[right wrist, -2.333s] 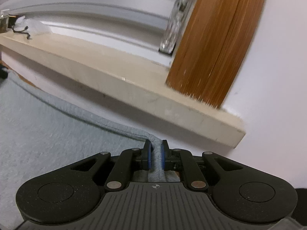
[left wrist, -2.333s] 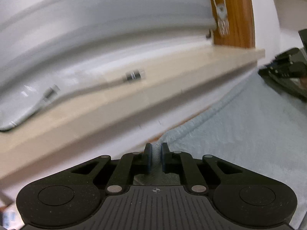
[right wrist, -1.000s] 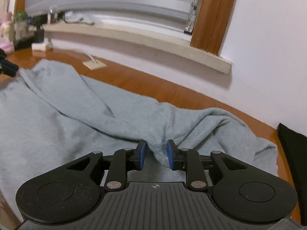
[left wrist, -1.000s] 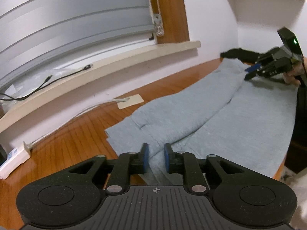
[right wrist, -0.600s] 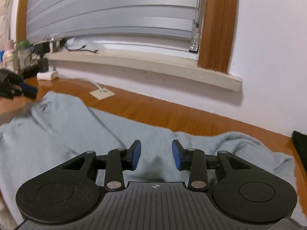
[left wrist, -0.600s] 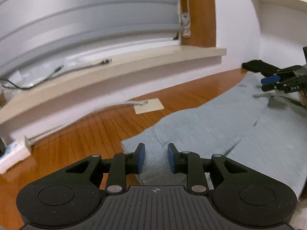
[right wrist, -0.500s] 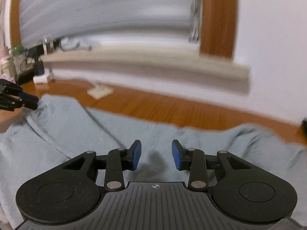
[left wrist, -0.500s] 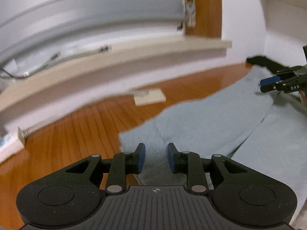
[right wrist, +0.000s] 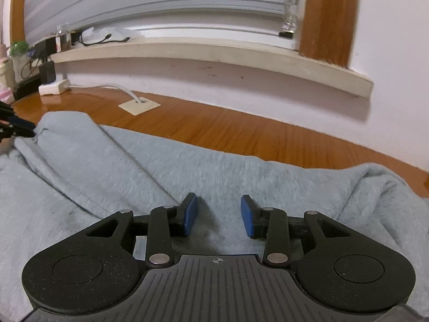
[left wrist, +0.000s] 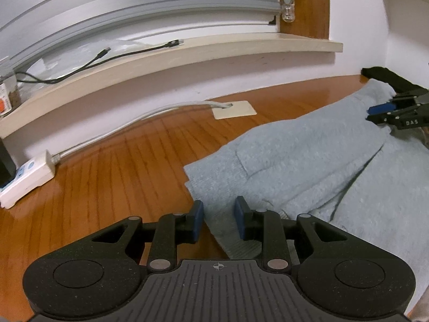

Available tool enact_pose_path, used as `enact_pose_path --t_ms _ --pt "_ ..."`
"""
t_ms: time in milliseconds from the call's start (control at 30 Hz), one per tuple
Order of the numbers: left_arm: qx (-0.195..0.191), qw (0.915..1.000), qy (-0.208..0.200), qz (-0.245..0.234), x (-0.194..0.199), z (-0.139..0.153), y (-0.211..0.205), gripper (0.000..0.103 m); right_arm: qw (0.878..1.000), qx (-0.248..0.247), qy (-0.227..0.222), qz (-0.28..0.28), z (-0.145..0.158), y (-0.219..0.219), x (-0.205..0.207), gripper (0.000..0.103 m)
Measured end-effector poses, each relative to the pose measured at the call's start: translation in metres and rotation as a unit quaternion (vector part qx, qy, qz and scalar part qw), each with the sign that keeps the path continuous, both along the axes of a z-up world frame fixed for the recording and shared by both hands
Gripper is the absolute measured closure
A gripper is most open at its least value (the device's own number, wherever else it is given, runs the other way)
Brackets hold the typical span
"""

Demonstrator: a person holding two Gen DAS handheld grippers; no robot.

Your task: Fold clothes

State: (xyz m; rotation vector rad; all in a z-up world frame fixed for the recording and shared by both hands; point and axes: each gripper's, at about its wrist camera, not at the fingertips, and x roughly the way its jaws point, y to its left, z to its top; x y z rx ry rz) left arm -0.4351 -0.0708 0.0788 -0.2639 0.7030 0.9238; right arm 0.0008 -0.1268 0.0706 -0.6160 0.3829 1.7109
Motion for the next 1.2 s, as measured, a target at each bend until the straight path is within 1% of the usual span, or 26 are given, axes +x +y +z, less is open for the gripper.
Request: enact_pose_path --t_ms 200,300,333,367,400,433,500,533,567,633,700,767,833,967,1033,1100,1133,1167,1200 --pt "-0.005 0.9998 -0.004 0.019 -0.014 0.003 -0.003 0.073 0.999 0.014 -0.041 0.000 0.000 0.006 -0.027 0.067" --pt "0.007 0.9995 -0.001 0.030 -0.009 0.011 -0.004 0.072 1.000 0.010 -0.022 -0.003 0.001 0.007 -0.021 0.065" --pt "0.012 0.9994 -0.009 0.030 -0.005 0.016 -0.004 0.067 1.000 0.007 -0.009 -0.003 0.002 0.007 -0.017 0.060" --pt "0.018 0.9992 -0.018 0.029 -0.001 0.020 -0.004 0.057 1.000 0.006 0.005 -0.002 0.003 0.005 -0.012 0.056" --pt "0.024 0.9990 -0.027 0.026 0.005 0.025 -0.002 0.052 1.000 0.008 0.016 -0.003 0.005 0.002 -0.005 0.056" --pt "0.032 0.9986 -0.035 0.022 0.013 0.030 0.000 0.043 1.000 0.014 0.020 -0.010 0.009 -0.004 0.003 0.056" --pt "0.037 0.9977 -0.056 0.010 0.033 0.038 0.005 0.039 0.999 0.033 0.030 -0.018 0.020 -0.017 0.021 0.056" --pt "0.034 0.9971 -0.067 0.002 0.045 0.041 0.008 0.031 0.998 0.042 0.038 -0.021 0.026 -0.026 0.033 0.053" --pt "0.031 0.9966 -0.077 -0.004 0.057 0.042 0.012 0.022 0.998 0.050 0.035 -0.031 0.032 -0.033 0.045 0.050" --pt "0.020 0.9956 -0.091 -0.013 0.083 0.038 0.019 0.022 0.996 0.064 0.016 -0.060 0.043 -0.048 0.068 0.045" --pt "0.010 0.9943 -0.104 -0.023 0.108 0.035 0.025 0.022 0.995 0.059 -0.001 -0.084 0.048 -0.058 0.093 0.044" --pt "0.001 0.9929 -0.115 -0.032 0.131 0.030 0.031 0.020 0.994 0.035 0.002 -0.108 0.046 -0.063 0.121 0.040" --pt "0.001 0.9924 -0.116 -0.040 0.143 0.021 0.032 0.018 0.992 0.010 0.013 -0.125 0.039 -0.070 0.141 0.040" --pt "0.002 0.9915 -0.116 -0.058 0.166 0.001 0.034 0.017 0.992 -0.028 0.039 -0.120 0.022 -0.081 0.154 0.039" --pt "0.014 0.9928 -0.098 -0.067 0.173 -0.006 0.029 0.017 0.991 -0.045 0.029 -0.119 0.014 -0.081 0.153 0.039" --pt "0.025 0.9933 -0.083 -0.076 0.178 -0.008 0.024 0.017 0.991 -0.059 0.019 -0.117 0.009 -0.081 0.152 0.043" --pt "0.027 0.9932 -0.079 -0.081 0.179 -0.009 0.022 0.017 0.991 -0.063 0.022 -0.113 0.009 -0.081 0.152 0.060" --pt "0.028 0.9931 -0.078 -0.083 0.179 -0.009 0.021 0.017 0.991 -0.068 0.026 -0.109 0.011 -0.081 0.153 0.084" --pt "0.026 0.9933 -0.078 -0.082 0.179 -0.010 0.022 0.017 0.992 -0.070 0.028 -0.105 0.014 -0.083 0.154 0.093"
